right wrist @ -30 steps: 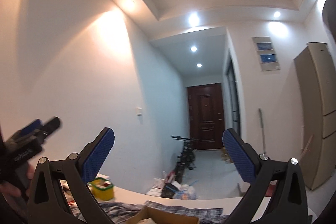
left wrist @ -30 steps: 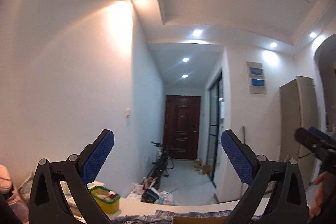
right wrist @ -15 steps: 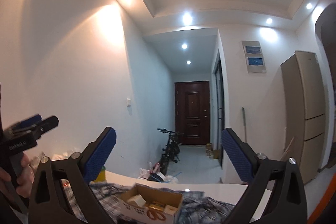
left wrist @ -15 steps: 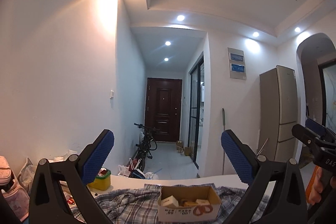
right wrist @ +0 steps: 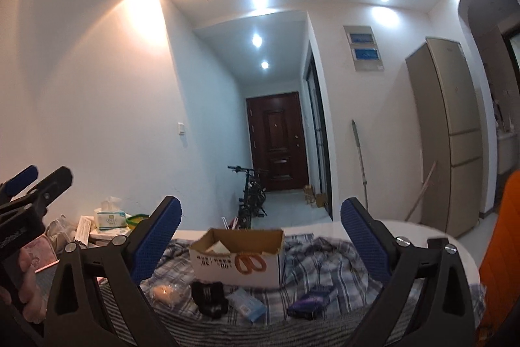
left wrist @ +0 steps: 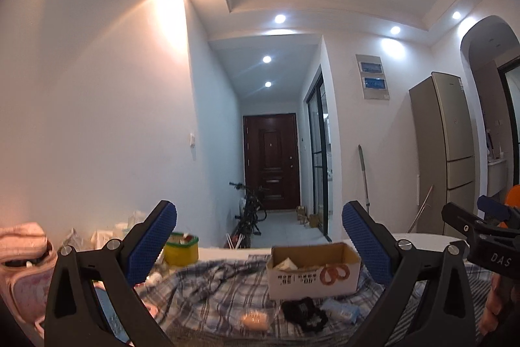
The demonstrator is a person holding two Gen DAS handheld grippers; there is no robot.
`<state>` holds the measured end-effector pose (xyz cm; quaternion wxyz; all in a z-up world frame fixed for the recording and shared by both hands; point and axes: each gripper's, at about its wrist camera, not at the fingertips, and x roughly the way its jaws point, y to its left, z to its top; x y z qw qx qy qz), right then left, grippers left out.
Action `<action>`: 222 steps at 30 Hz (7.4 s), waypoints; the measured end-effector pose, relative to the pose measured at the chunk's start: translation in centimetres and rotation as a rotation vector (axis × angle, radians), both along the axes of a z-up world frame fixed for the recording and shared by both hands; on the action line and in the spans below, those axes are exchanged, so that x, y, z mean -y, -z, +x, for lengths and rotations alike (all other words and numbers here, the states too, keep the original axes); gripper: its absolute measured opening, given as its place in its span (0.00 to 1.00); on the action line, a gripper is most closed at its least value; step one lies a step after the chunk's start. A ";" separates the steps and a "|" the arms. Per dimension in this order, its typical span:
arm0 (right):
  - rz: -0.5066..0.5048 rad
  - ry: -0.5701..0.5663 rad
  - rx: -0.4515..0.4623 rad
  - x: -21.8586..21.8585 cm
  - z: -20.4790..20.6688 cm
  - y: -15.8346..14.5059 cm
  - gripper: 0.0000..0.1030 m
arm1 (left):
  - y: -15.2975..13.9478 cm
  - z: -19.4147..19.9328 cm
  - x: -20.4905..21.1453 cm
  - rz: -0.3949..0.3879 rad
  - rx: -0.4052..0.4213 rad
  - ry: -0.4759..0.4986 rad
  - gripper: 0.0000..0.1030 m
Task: Organize objects
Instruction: 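Lower both tools back toward the items on the plaid shirt, then grasp the ZEESEA-wrapped sponge with the left tool, then lift the ZEESEA sponge with the left tool while the right approaches the black fabric item, then close the right tool on the black fabric item and lift it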
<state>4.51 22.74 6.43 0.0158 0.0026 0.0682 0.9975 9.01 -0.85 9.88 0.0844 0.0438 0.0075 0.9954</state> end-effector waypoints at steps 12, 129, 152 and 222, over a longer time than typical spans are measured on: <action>0.036 0.027 0.033 -0.6 -0.3 1.8 0.78 | 3.6 -3.0 1.7 0.031 0.180 0.028 1.00; 0.006 -0.183 0.512 3.2 -16.7 9.9 0.44 | 11.1 -19.6 1.0 -0.058 0.464 0.023 0.48; 0.074 -0.321 0.641 10.3 -22.7 11.6 0.57 | 11.4 -19.7 1.0 -0.052 0.482 -0.003 0.48; 0.122 -0.247 0.668 11.1 -23.8 13.6 0.39 | 12.9 -21.5 2.1 -0.024 0.585 -0.067 0.48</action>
